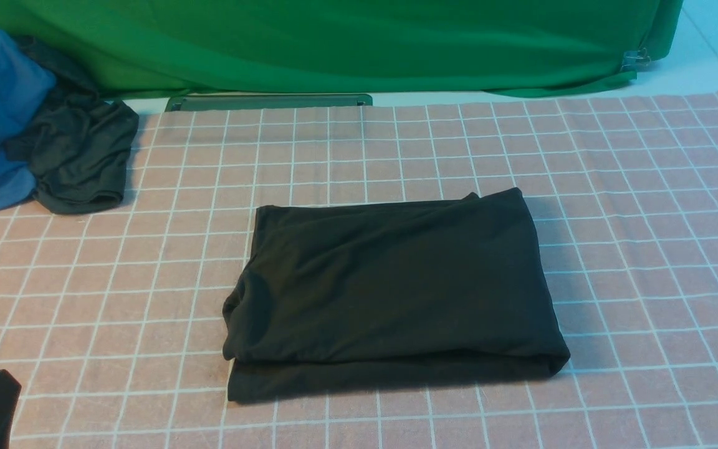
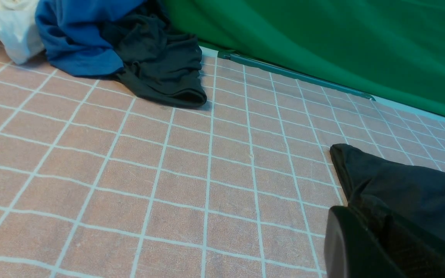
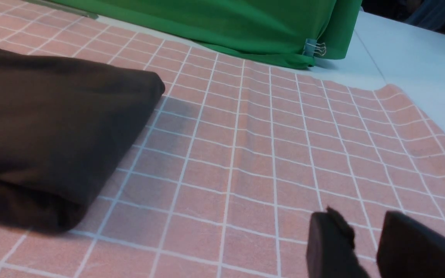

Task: Fold a long-sleeved shirt over a pink coffee tablecloth.

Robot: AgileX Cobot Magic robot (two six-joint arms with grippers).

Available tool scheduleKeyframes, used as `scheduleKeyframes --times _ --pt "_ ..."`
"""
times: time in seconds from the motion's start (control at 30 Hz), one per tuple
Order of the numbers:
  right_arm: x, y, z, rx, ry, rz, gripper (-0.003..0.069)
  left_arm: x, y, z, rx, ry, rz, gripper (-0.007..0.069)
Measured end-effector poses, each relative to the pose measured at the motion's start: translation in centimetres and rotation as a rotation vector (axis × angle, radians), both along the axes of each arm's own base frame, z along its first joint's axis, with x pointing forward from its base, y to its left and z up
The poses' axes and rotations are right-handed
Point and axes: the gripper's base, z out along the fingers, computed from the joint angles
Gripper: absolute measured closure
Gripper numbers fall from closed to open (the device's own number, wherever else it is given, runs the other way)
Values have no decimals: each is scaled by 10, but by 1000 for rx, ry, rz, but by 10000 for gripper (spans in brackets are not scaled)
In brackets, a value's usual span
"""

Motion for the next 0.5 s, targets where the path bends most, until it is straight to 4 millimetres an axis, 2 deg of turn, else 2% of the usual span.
scheduleKeyframes --times 0.5 --pt "0 0 0 11 0 -2 422 0 0 0 0 0 0 597"
